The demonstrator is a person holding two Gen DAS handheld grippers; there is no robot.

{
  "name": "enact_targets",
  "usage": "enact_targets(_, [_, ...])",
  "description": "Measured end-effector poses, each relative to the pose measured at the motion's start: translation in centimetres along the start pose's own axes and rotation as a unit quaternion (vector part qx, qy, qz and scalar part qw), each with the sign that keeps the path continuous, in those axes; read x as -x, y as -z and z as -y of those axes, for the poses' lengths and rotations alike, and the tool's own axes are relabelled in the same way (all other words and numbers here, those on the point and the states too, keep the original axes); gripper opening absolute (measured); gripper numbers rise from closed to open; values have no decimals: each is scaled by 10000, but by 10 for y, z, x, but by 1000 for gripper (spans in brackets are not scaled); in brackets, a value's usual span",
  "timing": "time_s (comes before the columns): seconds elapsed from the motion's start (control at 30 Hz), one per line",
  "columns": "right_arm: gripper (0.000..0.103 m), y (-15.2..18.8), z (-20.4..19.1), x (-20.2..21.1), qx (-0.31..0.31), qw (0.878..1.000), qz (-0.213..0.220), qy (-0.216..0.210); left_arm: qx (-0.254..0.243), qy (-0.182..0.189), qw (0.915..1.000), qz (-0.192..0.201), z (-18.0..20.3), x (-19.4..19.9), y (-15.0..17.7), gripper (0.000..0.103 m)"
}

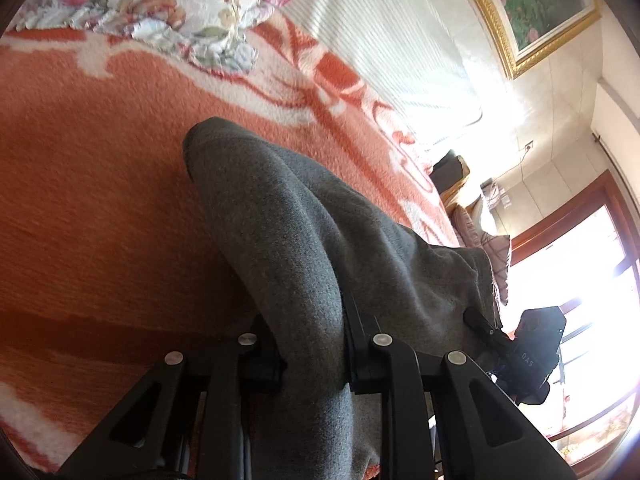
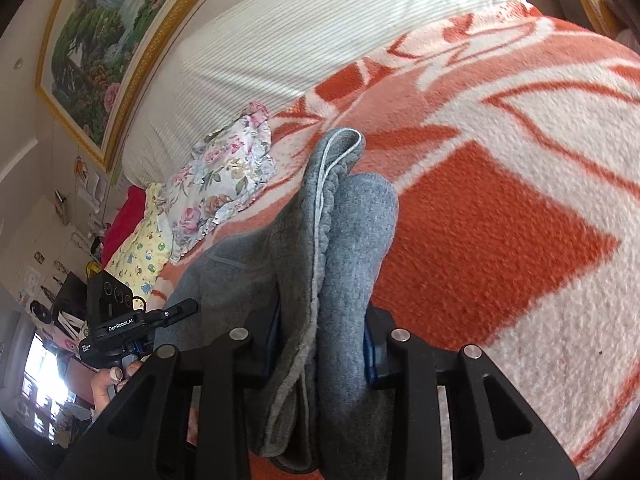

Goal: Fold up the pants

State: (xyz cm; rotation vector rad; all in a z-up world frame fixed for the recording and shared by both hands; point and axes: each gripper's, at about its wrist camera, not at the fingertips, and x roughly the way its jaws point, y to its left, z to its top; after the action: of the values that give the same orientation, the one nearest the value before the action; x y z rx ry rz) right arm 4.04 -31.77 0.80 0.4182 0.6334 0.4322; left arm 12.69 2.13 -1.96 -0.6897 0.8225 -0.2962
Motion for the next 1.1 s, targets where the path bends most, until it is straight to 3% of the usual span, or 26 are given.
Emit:
enact_targets(0.23, [33,-9,-30,-26,241,9992,-101,-287,-118,-251,9991,328,-5,32,-14,22])
enact_targets(0.53, [33,-25,-72,-84,497,9953,-374,-744,47,-644,9953,718,-47,74,-50,22])
enact_targets(0.9, [33,-58,-122,-168,656,9901,-522,-1123,-56,-1199,9871,1058,-89,99,-114,22])
enact_targets(1.1, [33,-75,-130,-211,615,9882,-703,-1213,-52,-1318,9858,1044,-114,95,-137,22])
